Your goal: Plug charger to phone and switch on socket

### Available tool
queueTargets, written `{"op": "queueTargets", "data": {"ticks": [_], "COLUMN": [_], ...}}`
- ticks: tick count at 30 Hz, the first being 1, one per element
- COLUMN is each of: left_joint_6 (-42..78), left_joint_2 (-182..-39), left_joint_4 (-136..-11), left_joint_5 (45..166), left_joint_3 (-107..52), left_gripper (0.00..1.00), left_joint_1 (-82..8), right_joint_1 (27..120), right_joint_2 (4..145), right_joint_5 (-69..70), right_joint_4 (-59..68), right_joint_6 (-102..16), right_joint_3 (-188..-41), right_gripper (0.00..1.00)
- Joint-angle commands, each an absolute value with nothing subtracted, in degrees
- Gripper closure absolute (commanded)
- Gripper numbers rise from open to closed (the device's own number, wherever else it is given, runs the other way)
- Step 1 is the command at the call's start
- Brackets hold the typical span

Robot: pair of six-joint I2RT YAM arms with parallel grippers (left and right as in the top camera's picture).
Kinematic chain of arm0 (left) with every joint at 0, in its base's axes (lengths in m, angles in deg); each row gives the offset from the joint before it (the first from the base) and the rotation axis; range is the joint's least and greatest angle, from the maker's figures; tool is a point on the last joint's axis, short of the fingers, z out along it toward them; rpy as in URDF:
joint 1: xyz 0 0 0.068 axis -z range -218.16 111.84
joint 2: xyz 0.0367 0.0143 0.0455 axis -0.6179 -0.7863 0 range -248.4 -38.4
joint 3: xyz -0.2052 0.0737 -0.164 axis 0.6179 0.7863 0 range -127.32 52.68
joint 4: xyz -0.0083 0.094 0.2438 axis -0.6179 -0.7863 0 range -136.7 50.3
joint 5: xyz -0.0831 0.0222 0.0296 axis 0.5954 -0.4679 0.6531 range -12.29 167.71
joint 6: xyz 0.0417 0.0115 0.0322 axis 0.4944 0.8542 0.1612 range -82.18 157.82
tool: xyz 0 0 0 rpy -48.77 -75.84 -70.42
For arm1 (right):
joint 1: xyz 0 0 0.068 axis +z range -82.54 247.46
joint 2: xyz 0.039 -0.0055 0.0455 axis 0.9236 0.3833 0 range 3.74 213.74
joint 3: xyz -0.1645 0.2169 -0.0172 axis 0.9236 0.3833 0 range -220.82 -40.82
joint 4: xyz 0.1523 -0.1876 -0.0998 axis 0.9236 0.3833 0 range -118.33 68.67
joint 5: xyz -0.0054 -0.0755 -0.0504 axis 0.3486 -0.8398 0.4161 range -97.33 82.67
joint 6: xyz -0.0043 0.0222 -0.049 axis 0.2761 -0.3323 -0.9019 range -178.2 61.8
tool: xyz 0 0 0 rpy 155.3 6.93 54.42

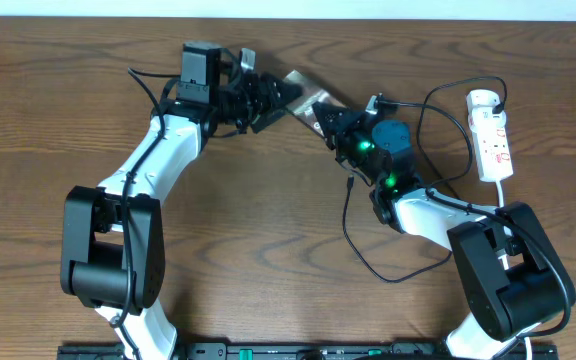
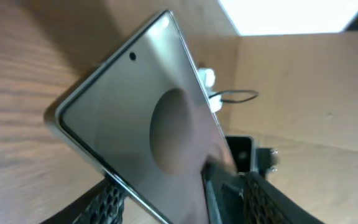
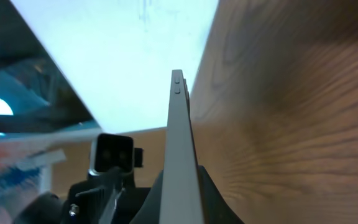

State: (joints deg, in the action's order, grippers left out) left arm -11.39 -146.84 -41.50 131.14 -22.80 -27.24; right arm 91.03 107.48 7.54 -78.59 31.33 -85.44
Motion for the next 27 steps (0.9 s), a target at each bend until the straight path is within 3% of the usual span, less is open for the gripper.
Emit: {"op": "queueTargets", "data": {"ticks": [1,27], "left_joint_6": [-17.7,-31.6], "left_joint_2": [-146.6,-146.6], "left_joint_4": [-37.4,-25.3], "left_joint_5": [132.5,126.1], "left_joint_3": [-23.0,-23.0], "left_gripper": [0.43,0.49], "left_joint_1": [-27.6,-25.9], "right_joint_1": [91.1,94.7], "right_joint_2": [106.0,106.0], "right_joint_5": [7.6,11.3], "right_joint_4": [-79.6,-86.3], "right_joint_6": [37.2,42.7], "right_joint_3": [-86.2,-86.6], "right_gripper": [0.98,0.98]}}
